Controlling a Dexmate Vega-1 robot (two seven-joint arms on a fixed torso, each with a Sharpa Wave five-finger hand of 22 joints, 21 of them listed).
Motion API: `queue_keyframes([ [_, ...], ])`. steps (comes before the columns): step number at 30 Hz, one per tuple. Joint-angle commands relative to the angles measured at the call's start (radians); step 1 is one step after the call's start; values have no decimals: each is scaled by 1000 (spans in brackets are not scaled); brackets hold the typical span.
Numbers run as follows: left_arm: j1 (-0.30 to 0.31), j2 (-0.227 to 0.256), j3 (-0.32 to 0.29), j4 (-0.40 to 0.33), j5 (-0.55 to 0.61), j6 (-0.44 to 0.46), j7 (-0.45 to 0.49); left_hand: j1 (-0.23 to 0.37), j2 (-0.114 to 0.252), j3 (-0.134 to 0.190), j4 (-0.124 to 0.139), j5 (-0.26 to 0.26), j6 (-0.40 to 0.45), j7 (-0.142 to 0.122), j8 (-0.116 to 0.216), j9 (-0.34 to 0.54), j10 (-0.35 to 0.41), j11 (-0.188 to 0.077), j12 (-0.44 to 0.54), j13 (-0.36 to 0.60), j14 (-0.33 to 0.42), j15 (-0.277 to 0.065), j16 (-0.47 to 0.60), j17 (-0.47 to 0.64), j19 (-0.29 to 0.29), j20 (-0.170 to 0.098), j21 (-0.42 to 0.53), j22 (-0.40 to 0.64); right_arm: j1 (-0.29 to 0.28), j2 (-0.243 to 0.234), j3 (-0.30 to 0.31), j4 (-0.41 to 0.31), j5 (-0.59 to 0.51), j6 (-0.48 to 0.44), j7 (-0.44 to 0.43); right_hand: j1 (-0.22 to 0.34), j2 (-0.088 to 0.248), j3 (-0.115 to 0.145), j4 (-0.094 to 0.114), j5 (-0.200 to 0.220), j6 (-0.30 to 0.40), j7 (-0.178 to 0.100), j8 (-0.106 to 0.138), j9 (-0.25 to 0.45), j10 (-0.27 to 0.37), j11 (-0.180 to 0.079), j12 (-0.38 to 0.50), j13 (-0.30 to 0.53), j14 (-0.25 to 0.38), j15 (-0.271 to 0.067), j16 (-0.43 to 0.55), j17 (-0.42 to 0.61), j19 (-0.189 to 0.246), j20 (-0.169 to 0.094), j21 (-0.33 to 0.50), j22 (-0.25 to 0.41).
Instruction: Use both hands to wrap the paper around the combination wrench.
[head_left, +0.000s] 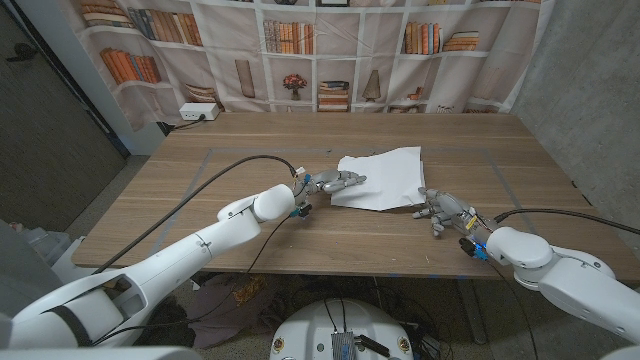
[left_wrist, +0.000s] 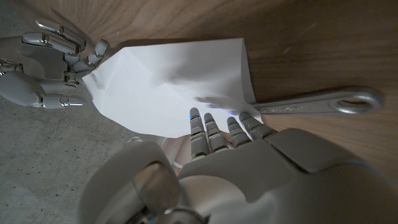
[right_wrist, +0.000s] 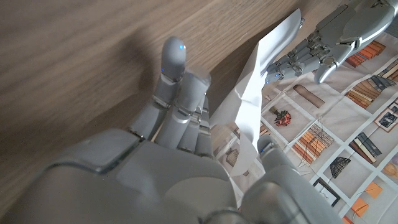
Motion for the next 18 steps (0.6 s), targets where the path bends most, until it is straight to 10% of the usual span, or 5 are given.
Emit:
queue_keyframes([
  [1,-10,-13,9,22,-4,-14,-8,-2,1,3,-3,6,5,0,-1,2,-1,0,-2,2,7,-55,-2,2,6,4,10,3,-8,6,-3,21,33,114,-5,-18,2,13,7,6,7,-16,2,1,-20,-9,5,6,9,0,6,12,4,-82,-10,6],
  [18,-33,-27,22,52,-8,-38,-31,-4,1,3,-3,6,3,-1,-2,2,-1,2,-2,2,7,-55,-2,2,7,6,10,3,-63,1,42,7,12,221,-16,-62,-13,19,16,6,-46,-87,-3,2,-172,-31,-7,7,-33,0,-36,-10,-30,-80,-42,38],
])
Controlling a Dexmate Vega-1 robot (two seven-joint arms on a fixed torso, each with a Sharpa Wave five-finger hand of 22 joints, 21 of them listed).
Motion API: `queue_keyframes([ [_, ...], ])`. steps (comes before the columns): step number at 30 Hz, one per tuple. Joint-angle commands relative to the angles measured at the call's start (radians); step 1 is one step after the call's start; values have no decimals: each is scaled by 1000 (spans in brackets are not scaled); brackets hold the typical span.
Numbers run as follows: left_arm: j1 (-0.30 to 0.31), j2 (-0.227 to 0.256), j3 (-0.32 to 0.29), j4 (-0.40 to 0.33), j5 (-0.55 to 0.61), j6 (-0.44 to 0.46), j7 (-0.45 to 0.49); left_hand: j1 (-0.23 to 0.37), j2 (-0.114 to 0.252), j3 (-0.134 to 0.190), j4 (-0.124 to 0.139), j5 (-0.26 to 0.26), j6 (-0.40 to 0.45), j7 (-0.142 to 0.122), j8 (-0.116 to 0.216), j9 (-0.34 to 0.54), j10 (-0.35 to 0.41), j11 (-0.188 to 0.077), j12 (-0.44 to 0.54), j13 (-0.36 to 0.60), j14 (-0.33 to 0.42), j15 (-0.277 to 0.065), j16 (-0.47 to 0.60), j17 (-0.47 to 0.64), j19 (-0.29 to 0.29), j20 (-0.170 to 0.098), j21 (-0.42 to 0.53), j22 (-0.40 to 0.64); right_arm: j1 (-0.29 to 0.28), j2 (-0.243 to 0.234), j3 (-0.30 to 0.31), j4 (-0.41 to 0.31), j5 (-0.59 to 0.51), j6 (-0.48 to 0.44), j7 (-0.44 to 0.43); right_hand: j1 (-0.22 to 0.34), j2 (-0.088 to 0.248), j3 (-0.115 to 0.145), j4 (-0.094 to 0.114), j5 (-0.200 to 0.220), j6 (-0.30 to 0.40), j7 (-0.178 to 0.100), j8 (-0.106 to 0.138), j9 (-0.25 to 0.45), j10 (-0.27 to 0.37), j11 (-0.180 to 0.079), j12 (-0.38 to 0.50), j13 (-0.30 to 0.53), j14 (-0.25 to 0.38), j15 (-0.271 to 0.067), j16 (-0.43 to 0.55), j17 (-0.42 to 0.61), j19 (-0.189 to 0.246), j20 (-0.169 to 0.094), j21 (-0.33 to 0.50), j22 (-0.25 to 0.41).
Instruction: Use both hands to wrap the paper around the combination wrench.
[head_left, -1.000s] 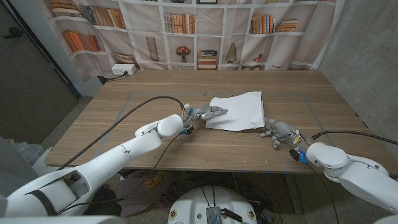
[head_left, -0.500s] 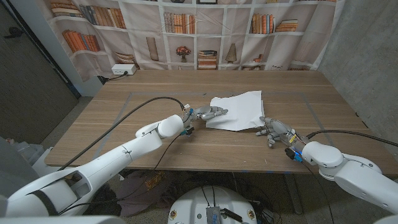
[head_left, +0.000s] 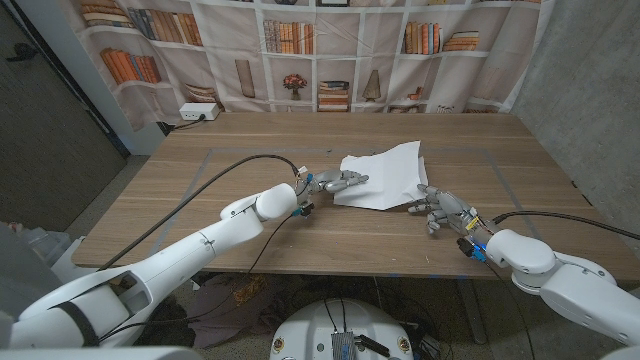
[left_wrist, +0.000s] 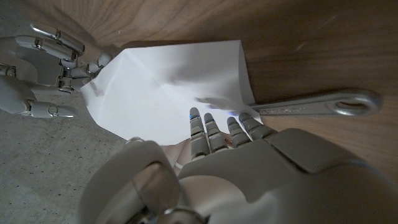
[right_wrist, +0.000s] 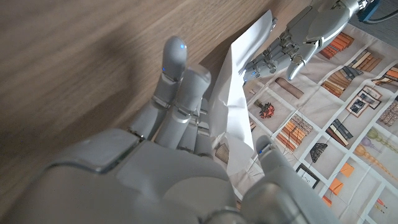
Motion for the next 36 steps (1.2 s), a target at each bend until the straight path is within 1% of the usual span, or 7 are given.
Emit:
queue_keyframes([
  [1,-9,-6,6,13,-2,-11,-10,-4,0,3,-3,6,3,0,-2,2,-1,2,-2,2,6,-55,-2,2,8,7,6,2,-19,-2,22,-1,-17,93,12,-39,-14,-5,19,7,0,-20,-1,2,-40,-3,5,4,-22,1,-21,-14,-15,-84,-18,12],
  [10,-6,-4,4,18,-6,-14,-9,-5,0,3,-3,6,4,0,-2,2,-2,3,-2,2,7,-54,-2,2,8,7,6,2,9,5,-7,17,-12,141,73,-85,-24,-38,95,13,15,-71,5,0,-72,-22,10,4,-29,2,-32,-13,-16,-84,-56,17],
  [14,-13,-8,7,30,-5,-22,-13,-5,0,3,-3,6,3,-2,-2,2,-3,2,-3,2,6,-54,-2,2,8,6,6,2,19,6,-13,26,-9,161,93,-83,-23,-47,114,16,15,-77,5,-1,-73,-27,12,4,-38,2,-43,-20,-22,-84,-64,27],
  [19,-21,-18,10,45,-4,-32,-14,-6,0,3,-3,6,3,1,-2,2,-2,3,-2,2,6,-54,-2,2,9,6,7,2,36,9,-30,35,-5,179,118,-81,-17,-57,131,21,14,-78,4,-1,-77,-27,14,4,-38,2,-47,-20,-22,-84,-74,39],
  [30,-21,-22,10,47,-5,-34,-8,-7,0,4,-3,6,4,0,-2,2,-2,2,-2,2,7,-55,-2,2,8,6,6,2,79,26,-63,56,2,216,146,-77,0,-60,137,26,8,-82,2,-1,-81,-31,16,4,-36,2,-52,-22,-22,-85,-92,45],
  [32,-19,-23,10,46,-7,-33,-8,-14,1,5,-2,7,146,29,56,17,-2,6,-1,2,6,-55,-2,2,6,7,5,2,89,30,-71,59,3,217,148,-77,1,-61,137,27,8,-82,2,-1,-81,-31,16,4,-36,2,-52,-22,-24,-85,-94,46],
  [36,-15,-21,9,42,-7,-32,-6,-9,1,11,-7,8,256,56,118,45,-4,0,-3,3,7,-56,-2,2,9,5,6,2,102,34,-86,64,2,218,150,-75,5,-61,136,27,7,-83,2,-1,-81,-31,16,4,-35,2,-54,-23,-23,-85,-97,47],
])
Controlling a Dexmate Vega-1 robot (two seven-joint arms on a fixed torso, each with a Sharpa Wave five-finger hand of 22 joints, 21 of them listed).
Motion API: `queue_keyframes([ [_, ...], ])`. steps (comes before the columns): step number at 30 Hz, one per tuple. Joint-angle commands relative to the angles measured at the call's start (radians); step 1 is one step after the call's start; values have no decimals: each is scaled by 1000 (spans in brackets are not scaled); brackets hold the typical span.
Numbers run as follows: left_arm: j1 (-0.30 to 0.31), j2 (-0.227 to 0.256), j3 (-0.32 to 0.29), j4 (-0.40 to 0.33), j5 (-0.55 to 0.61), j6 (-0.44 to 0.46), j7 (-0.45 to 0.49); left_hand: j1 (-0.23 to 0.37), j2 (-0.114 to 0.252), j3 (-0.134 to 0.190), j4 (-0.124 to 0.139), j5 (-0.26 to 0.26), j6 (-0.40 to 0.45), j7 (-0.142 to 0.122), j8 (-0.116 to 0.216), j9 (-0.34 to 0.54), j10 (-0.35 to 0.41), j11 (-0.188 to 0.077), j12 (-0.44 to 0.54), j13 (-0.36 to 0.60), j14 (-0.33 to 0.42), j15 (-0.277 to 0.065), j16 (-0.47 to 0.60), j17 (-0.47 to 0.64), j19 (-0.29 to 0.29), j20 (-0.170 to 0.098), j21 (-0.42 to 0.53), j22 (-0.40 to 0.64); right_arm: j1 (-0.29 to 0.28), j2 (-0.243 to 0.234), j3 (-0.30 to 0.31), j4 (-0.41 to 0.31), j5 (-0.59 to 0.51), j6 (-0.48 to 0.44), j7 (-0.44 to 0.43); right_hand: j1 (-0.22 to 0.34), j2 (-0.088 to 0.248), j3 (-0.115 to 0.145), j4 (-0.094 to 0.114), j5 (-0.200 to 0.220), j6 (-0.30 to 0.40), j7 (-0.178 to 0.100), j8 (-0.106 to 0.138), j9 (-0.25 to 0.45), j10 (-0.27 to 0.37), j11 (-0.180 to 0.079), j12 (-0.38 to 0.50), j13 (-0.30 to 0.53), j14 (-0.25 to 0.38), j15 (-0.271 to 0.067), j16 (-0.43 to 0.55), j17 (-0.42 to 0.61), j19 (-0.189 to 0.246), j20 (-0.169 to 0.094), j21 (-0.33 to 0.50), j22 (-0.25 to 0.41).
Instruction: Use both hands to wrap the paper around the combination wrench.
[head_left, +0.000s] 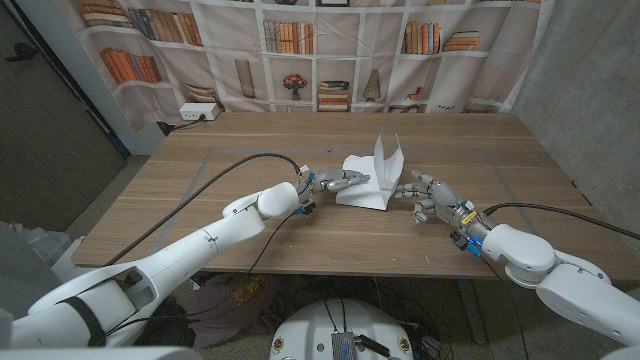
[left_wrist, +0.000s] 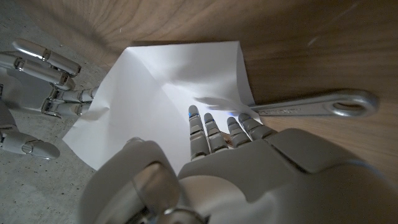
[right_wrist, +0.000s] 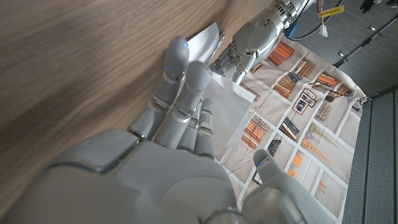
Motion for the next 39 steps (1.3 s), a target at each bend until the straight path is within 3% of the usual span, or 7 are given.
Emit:
queue_keyframes([
  [1,7,-1,-1,-4,-4,0,7,-5,4,8,-4,5,105,29,59,27,-4,0,-3,3,7,-56,-2,2,9,4,10,3,52,19,-46,23,3,26,27,0,13,-1,3,8,3,-5,2,-1,-5,-2,4,4,0,-2,-5,1,1,-94,-7,3],
  [5,15,4,-6,-11,-6,-4,14,-3,3,9,-5,5,113,33,67,33,-5,-1,-4,3,7,-57,-2,2,11,3,11,3,66,20,-59,32,5,26,34,0,18,-4,3,9,2,-5,3,-1,-3,2,6,4,7,-2,-2,6,1,-93,-14,10],
  [10,26,7,-14,-11,-22,-22,18,-22,-3,1,4,4,12,-3,37,48,-7,0,-4,4,8,-57,-1,4,10,2,10,4,81,20,-75,43,4,30,43,1,21,-9,2,10,3,-6,3,-1,-2,-1,6,4,8,-2,-6,5,7,-93,-21,17],
  [14,37,-1,-27,14,-60,-68,19,-128,-25,-51,38,9,-30,-18,19,51,-5,4,-1,5,9,-56,2,8,8,7,14,10,85,15,-80,44,7,27,44,2,23,-10,2,10,2,-5,3,-1,-2,0,6,4,10,-2,-5,6,10,-94,-24,19],
  [18,43,-4,-34,24,-77,-88,20,-239,-52,-111,41,19,-52,-22,1,44,0,11,3,5,8,-46,3,8,6,15,16,12,85,10,-83,45,5,32,43,3,24,-11,1,11,2,-4,3,-1,-2,0,6,4,8,-2,-8,4,10,-94,-26,21],
  [21,45,-5,-37,26,-84,-91,19,-273,-57,-130,38,25,-74,-25,-12,40,-1,16,3,5,8,-45,2,8,5,15,16,12,83,6,-84,41,9,29,40,4,26,-11,0,11,1,-4,3,-1,0,3,7,4,10,-2,-8,6,11,-94,-28,22],
  [39,53,-17,-48,53,-126,-126,7,-323,-68,-162,29,40,-117,-21,-37,29,-3,17,2,4,7,-43,1,6,4,19,15,8,98,2,-112,37,-7,34,42,10,43,-13,-5,12,1,-6,4,-1,-1,-3,6,4,11,-2,-17,7,17,-94,-52,31],
])
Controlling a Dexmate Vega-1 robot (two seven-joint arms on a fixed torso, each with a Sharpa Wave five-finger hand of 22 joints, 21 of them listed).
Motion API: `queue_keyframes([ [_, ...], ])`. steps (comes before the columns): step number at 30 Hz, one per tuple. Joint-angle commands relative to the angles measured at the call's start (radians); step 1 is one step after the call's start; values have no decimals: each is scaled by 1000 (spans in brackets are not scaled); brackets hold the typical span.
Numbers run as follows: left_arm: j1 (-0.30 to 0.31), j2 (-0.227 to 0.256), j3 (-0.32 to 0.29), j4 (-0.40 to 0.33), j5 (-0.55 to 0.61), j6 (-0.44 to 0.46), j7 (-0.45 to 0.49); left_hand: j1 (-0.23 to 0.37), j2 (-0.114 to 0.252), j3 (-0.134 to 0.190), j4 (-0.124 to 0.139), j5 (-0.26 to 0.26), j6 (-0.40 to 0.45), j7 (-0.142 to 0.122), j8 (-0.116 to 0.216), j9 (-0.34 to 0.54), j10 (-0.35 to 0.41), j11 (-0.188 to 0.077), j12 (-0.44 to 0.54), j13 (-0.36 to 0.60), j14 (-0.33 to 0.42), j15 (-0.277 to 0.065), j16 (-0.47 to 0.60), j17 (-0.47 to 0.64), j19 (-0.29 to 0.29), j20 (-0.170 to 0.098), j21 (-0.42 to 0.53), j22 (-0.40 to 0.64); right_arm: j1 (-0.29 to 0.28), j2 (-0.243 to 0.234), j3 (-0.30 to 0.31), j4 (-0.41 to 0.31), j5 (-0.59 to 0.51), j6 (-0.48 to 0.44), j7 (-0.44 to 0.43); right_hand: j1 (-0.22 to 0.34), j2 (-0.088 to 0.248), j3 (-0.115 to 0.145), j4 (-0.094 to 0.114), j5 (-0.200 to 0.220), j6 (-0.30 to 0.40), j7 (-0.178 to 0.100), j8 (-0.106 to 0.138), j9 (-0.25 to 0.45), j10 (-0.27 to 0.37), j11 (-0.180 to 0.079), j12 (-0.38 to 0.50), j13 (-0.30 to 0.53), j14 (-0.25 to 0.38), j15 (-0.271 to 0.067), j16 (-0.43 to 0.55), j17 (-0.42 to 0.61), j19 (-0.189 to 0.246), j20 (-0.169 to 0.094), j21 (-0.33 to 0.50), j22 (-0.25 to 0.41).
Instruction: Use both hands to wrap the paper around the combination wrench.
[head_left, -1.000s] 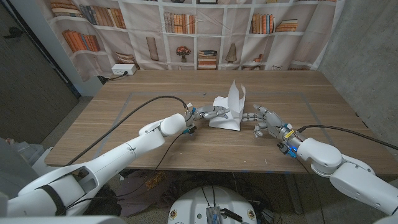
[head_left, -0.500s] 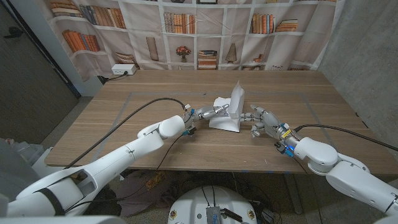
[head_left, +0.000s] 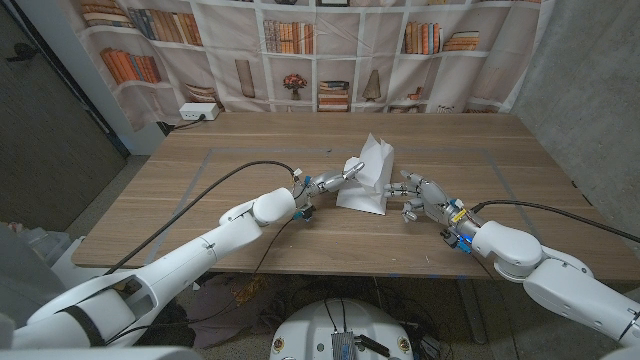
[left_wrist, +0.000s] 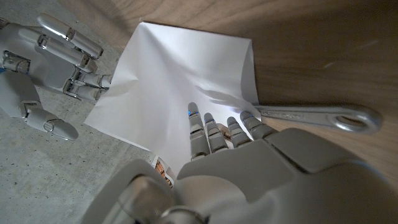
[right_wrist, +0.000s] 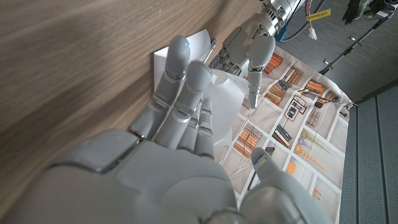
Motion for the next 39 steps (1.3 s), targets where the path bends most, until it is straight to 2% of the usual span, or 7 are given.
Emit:
queue_keyframes([
  [1,9,-3,-10,9,-27,-19,-6,-10,-2,-13,0,6,-14,4,-6,-2,1,5,2,4,4,-40,1,2,3,6,3,2,16,-1,-25,-3,-15,6,4,1,17,-1,0,4,1,-7,4,-1,-1,-5,6,4,7,0,-2,4,9,-94,-8,4],
  [7,11,-2,-12,7,-29,-20,-5,-14,-4,-17,-2,10,-17,7,-9,-4,1,3,2,4,5,-40,2,2,3,6,3,1,37,-1,-47,-1,-27,6,22,2,30,2,0,5,0,-10,3,-1,-3,-9,6,4,9,0,-3,8,10,-94,-14,10],
  [10,13,-2,-14,8,-34,-23,-4,-16,-4,-19,-3,11,-16,8,-9,-5,0,2,1,4,5,-39,1,1,4,5,3,1,55,-2,-61,6,-22,4,49,10,119,31,6,10,-8,-31,1,0,-19,-35,1,5,7,0,-8,10,-5,-96,-39,-9],
  [13,13,-4,-14,12,-36,-26,-5,-18,-5,-21,-4,13,-17,6,-10,-6,0,3,1,4,5,-39,1,1,5,5,3,0,73,3,-81,9,-38,-2,53,13,166,31,0,3,-15,-40,0,0,-29,-49,1,5,8,0,-9,19,-13,-93,-47,-23],
  [14,13,-4,-14,12,-36,-26,-5,-18,-5,-21,-4,13,-16,8,-10,-7,0,5,1,4,5,-39,1,1,5,5,2,0,74,3,-81,10,-38,-1,53,14,171,31,-1,2,-15,-41,0,0,-31,-54,1,5,1,0,-16,14,-16,-93,-50,-27],
  [20,17,-1,-19,0,-32,-27,6,-20,-6,-24,-6,16,-17,7,-11,-8,0,3,1,4,5,-40,1,1,5,4,2,-1,95,3,-105,15,-48,-17,62,15,183,23,-5,-4,-21,-43,0,1,-35,-47,3,5,2,0,-13,28,-17,-92,-45,-27],
  [39,14,7,-23,-25,-27,-14,-1,-24,-6,-30,-10,26,-26,5,-17,-13,0,2,1,4,5,-39,0,0,6,3,1,-2,126,6,-131,37,-64,-14,67,18,157,3,-16,-8,-40,-31,-2,0,-42,-35,4,4,-5,-1,-26,33,-15,-92,-31,-15],
])
